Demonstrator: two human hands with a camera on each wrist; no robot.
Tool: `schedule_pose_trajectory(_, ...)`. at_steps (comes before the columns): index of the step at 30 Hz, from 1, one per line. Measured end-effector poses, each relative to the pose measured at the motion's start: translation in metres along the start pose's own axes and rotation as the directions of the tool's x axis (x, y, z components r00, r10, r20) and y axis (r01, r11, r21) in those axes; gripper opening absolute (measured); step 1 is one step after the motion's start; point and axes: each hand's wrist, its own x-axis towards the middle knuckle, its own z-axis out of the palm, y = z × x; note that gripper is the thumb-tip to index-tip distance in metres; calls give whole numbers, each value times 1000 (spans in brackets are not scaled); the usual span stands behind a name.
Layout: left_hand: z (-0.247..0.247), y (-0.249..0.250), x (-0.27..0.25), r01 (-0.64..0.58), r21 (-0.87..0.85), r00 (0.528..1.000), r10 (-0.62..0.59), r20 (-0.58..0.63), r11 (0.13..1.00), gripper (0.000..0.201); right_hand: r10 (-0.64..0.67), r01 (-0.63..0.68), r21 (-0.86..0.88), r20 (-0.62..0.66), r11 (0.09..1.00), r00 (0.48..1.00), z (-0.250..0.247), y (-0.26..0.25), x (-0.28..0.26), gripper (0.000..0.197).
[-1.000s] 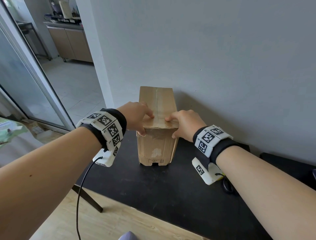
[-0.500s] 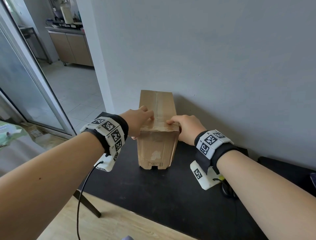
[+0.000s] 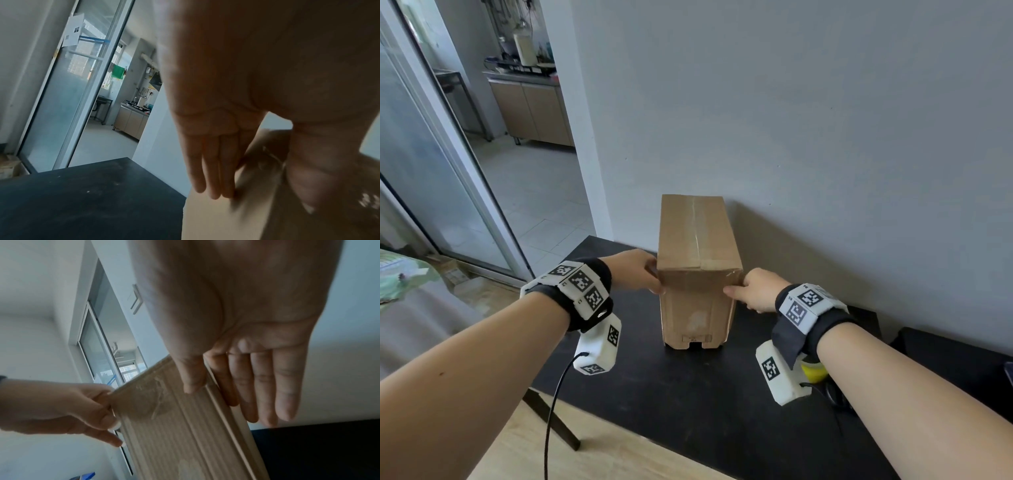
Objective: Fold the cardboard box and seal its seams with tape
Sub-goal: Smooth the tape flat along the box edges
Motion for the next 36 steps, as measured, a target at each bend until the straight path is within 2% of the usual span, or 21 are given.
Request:
schedule_pose_trajectory(7, -24, 6, -6, 35, -68, 992, -43, -121, 997, 43, -141, 151, 41, -175, 988, 974, -31, -11, 0, 50)
schedule_pose_trajectory(12, -43, 7, -12, -15, -388, 971, -80, -226, 921, 28, -249, 305, 114, -350, 945, 903, -55, -29, -2, 57)
schedule_pose_trajectory(15, -48, 1, -12, -26, -525, 936, -164, -313, 851, 40, -302, 369, 134, -360, 920, 883, -68, -40, 0, 46)
schedule_pose_trajectory(16, -48, 0, -12, -19, -561, 918, -208, -338, 828, 42, -317, 393, 168, -353, 904, 880, -72, -44, 0, 41)
schedule_pose_trajectory(17, -48, -1, -12, -9, -594, 903, -249, -351, 804, 42, -329, 407, 222, -318, 886, 889, -75, -49, -2, 46)
schedule_pose_trajectory(19, -45, -2, -10, 16, -640, 887, -306, -346, 768, 40, -383, 428, 313, -198, 848, 902, -75, -55, 1, 69)
schedule_pose_trajectory(22, -34, -3, -5, 81, -675, 899, -347, -268, 733, 51, -389, 385, 255, -40, 887, 921, -58, -54, 15, 106)
schedule_pose_trajectory(24, -25, -3, -2, 123, -664, 921, -335, -200, 737, 62, -356, 344, 282, -11, 896, 935, -45, -48, 22, 117)
schedule_pose_trajectory(27, -16, 1, 0, 127, -543, 958, -244, -149, 830, 83, -323, 313, 357, -33, 880, 946, -37, -39, 24, 89)
schedule_pose_trajectory(30, -13, 10, 2, 85, -235, 982, -122, -145, 968, 105, -283, 286, 396, -67, 873, 957, -37, -29, 18, 62)
schedule_pose_trajectory(33, -9, 17, 10, 5, -81, 994, -14, -113, 997, 113, -184, 214, 492, -110, 844, 977, -33, -14, 16, 50)
schedule_pose_trajectory(36, -7, 19, 16, -2, -19, 995, 0, -103, 1000, 125, 6, 23, 600, -46, 800, 999, -16, 13, 19, 36)
